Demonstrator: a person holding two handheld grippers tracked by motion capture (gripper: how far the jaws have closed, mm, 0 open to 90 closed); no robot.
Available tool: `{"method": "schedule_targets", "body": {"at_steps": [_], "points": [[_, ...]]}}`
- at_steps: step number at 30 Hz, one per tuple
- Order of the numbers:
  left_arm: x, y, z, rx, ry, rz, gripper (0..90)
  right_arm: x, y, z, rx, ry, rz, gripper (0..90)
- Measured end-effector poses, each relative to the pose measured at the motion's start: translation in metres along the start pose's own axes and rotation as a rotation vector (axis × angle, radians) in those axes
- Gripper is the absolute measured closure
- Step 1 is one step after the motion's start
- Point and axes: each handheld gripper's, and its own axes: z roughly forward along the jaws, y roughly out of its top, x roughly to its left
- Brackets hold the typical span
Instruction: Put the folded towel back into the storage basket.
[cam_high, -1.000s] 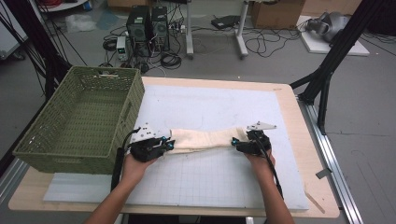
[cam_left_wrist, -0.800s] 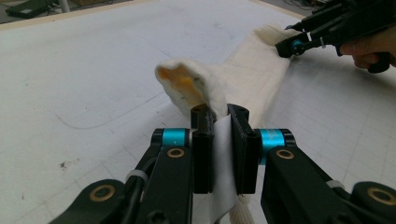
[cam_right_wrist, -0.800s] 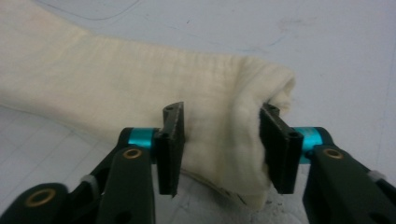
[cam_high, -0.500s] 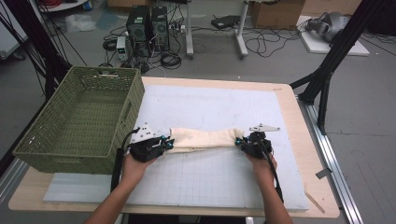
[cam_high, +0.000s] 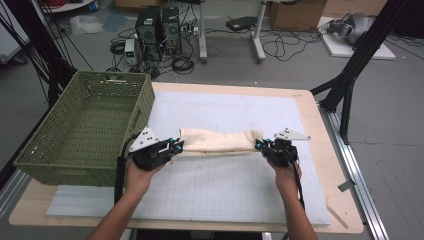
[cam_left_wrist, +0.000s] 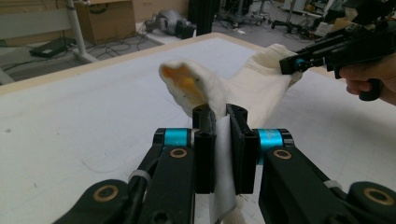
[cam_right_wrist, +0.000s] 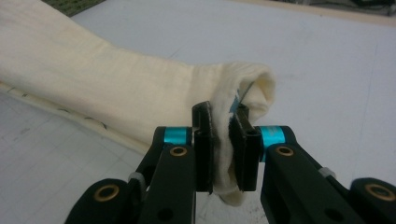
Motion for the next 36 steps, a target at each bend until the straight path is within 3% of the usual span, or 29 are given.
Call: {"method": "schedule_targets", "body": {"at_steps": [12,26,36], "points": [[0.000,0.019,-0.028,-0.089,0.028,0.001,81.7,0.009,0.034,-0.006,-0.082,0.034,-0.047,81.4],[0.000,0.032,-0.062,-0.161,0.070,0.025,82.1,0.024,0.072,0.000,-0.159,0.071,-0.105,81.6],[0.006,0.036,-0.085,-0.202,0.107,0.016,82.0,0.040,0.107,0.015,-0.185,0.103,-0.161,81.6]]}}
